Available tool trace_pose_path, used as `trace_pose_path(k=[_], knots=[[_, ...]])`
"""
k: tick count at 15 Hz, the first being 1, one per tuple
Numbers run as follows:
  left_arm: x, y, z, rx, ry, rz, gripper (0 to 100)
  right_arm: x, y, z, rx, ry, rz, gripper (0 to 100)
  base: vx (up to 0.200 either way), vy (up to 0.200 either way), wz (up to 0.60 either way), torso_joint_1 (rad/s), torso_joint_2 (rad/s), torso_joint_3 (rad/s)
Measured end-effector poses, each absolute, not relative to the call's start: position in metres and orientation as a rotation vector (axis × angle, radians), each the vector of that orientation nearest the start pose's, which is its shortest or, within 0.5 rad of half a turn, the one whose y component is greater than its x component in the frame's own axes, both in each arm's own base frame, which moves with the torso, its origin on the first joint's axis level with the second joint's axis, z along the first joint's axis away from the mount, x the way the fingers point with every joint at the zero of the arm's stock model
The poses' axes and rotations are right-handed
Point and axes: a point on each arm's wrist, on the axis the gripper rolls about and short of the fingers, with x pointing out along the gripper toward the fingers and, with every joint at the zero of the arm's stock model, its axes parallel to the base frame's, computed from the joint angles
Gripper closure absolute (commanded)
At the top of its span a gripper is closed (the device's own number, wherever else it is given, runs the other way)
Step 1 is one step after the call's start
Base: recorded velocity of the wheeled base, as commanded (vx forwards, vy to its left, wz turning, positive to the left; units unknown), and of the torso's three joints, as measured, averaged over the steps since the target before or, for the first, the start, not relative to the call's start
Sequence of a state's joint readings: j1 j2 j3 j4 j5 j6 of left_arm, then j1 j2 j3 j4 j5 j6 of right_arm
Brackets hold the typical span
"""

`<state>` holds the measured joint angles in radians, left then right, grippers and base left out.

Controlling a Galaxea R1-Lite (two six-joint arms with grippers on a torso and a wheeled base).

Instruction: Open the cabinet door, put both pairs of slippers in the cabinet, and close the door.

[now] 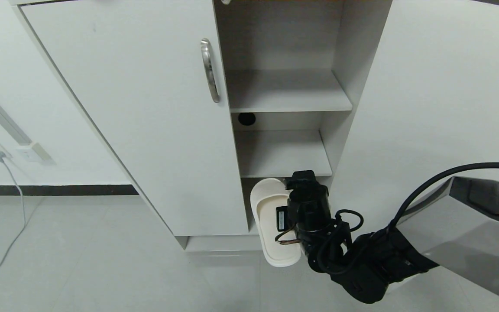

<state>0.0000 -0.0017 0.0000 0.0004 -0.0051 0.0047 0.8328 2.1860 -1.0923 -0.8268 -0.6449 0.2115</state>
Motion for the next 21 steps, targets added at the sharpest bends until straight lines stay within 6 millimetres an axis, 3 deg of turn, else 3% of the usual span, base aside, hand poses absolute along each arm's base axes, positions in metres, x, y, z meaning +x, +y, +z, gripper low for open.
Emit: trace_pose_path(k=[8,15,21], knots=[[-0.023,0.000,0.075,0.003,-0.001,-0.005,100,0.280,0.303,0.113,0.007,0.007,0.144,100,0.000,0.000,0.00,0.001,0.00,-0.014],[-0.023,0.000,0.075,0.003,-0.001,-0.004,100,0.294,0.298,0.094,-0.013,-0.017,0.099,100,0.000,0.000,0.00,0.000,0.00,0.000],[-0.023,0.000,0.075,0.004,-0.001,-0.005,100,0.296,0.297,0.092,-0.016,-0.014,0.094,100,0.200,0.000,0.00,0.003,0.00,0.001]])
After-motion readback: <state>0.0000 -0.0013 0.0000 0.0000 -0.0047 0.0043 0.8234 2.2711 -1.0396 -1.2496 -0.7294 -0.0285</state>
